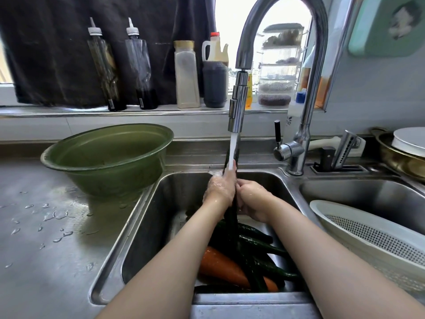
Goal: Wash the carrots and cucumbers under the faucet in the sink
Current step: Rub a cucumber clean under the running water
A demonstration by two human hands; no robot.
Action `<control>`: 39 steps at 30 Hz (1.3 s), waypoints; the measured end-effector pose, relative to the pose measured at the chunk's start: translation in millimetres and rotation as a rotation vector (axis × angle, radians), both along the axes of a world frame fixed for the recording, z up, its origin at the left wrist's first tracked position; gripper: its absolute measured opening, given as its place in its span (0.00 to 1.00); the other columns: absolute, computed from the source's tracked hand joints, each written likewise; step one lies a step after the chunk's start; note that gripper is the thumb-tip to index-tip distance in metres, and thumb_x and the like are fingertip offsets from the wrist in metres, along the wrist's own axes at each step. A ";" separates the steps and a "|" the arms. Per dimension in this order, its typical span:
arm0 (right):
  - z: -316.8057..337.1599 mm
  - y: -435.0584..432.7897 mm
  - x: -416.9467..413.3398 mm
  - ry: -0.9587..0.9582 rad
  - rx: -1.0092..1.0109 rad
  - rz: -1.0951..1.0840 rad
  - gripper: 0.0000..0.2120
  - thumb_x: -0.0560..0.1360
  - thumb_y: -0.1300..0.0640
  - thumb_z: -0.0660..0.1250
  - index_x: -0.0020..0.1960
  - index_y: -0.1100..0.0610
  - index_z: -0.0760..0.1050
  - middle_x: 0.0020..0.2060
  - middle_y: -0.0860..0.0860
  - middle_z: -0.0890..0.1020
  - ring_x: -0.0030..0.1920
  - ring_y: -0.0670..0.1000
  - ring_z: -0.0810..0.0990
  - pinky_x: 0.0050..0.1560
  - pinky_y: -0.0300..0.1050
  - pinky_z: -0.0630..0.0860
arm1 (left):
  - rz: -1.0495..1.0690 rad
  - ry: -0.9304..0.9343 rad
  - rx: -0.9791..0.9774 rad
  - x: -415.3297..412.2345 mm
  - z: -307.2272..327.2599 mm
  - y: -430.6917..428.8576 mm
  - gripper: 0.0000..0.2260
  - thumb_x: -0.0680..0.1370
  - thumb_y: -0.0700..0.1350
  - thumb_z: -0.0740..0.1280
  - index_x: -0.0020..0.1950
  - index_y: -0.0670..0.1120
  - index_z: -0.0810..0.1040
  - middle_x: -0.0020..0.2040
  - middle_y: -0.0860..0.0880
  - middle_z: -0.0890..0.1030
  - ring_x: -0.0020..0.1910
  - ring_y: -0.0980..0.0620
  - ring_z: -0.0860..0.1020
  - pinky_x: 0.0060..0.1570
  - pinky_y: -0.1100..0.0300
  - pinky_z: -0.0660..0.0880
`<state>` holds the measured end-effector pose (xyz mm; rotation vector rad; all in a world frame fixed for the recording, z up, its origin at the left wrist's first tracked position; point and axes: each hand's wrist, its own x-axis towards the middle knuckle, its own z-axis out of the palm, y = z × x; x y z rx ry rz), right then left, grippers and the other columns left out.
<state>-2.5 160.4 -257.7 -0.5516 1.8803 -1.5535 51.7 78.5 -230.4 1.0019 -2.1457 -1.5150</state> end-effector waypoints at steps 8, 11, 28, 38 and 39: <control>5.1 -3.0 -5.3 -0.144 -0.290 -0.122 0.24 0.59 0.59 0.58 0.50 0.46 0.83 0.44 0.58 0.81 0.40 0.56 0.77 0.43 0.47 0.73 | -0.313 0.315 0.229 -4.0 -33.1 -9.9 0.16 0.77 0.52 0.70 0.63 0.50 0.78 0.45 0.47 0.83 0.43 0.47 0.81 0.50 0.48 0.82; 8.4 0.0 -0.6 -0.114 -0.270 -0.083 0.15 0.71 0.52 0.58 0.50 0.50 0.82 0.36 0.52 0.78 0.32 0.49 0.74 0.31 0.40 0.70 | -0.310 0.363 0.369 -1.3 -26.3 -9.9 0.12 0.79 0.48 0.71 0.59 0.45 0.79 0.43 0.45 0.82 0.38 0.49 0.80 0.41 0.53 0.81; 8.6 -0.7 11.1 0.145 0.436 0.116 0.47 0.71 0.18 0.41 0.40 0.57 0.79 0.28 0.54 0.77 0.24 0.52 0.73 0.34 0.43 0.73 | 0.225 0.662 0.857 -9.4 -17.4 -37.4 0.18 0.83 0.41 0.66 0.71 0.35 0.71 0.48 0.40 0.82 0.45 0.41 0.82 0.42 0.46 0.84; 10.2 -12.9 8.4 0.191 0.368 -0.055 0.33 0.79 0.27 0.46 0.43 0.51 0.77 0.34 0.52 0.79 0.29 0.50 0.71 0.29 0.40 0.64 | 0.166 0.758 1.124 -10.5 -15.2 -43.6 0.10 0.83 0.50 0.66 0.52 0.43 0.75 0.37 0.49 0.77 0.32 0.52 0.76 0.38 0.56 0.78; 8.1 -13.2 7.1 0.142 0.372 -0.067 0.36 0.79 0.27 0.46 0.45 0.54 0.79 0.33 0.52 0.79 0.25 0.49 0.70 0.27 0.38 0.63 | 0.169 0.765 1.108 -11.1 -15.5 -45.1 0.11 0.82 0.52 0.67 0.53 0.44 0.75 0.35 0.49 0.76 0.30 0.52 0.75 0.38 0.57 0.77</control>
